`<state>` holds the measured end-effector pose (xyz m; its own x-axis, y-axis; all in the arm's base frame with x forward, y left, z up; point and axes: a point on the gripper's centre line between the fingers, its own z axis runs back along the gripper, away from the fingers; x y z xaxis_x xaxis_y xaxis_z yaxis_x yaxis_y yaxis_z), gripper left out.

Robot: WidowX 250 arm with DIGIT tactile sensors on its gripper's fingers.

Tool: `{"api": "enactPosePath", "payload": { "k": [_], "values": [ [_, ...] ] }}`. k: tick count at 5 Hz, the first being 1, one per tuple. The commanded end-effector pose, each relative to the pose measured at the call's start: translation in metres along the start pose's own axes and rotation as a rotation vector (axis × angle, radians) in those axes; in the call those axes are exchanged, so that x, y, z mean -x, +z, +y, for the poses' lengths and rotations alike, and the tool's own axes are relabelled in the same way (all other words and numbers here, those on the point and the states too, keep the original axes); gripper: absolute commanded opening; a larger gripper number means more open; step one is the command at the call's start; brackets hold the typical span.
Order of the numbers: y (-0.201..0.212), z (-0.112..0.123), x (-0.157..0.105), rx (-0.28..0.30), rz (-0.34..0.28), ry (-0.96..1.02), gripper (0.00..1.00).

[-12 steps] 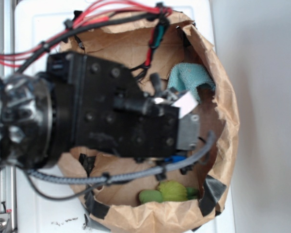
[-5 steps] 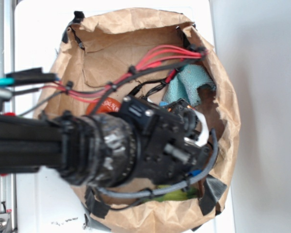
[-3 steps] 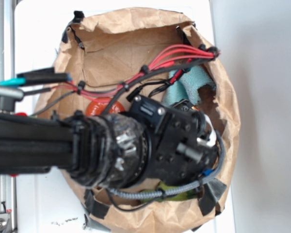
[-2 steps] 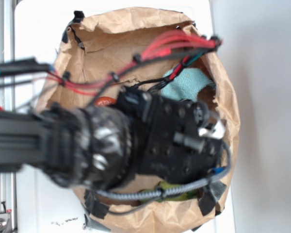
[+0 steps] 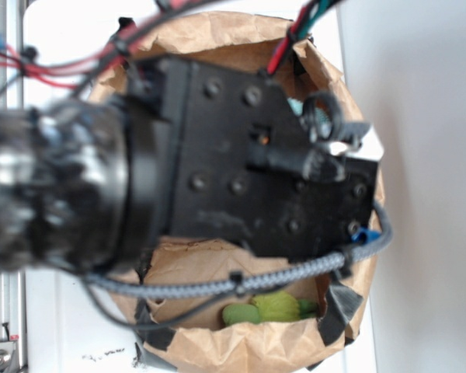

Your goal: Grab the blue sponge.

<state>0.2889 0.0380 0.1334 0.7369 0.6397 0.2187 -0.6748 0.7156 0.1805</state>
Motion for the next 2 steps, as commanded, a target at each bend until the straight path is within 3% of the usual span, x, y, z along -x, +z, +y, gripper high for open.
{"api": "enactPosePath", "payload": {
  "k": [1,2],
  "values": [
    [0.053,0.031,-0.015,0.008,-0.091,0.013,0.00],
    [0.050,0.026,-0.004,-0.095,-0.212,0.011,0.00]
  ]
}}
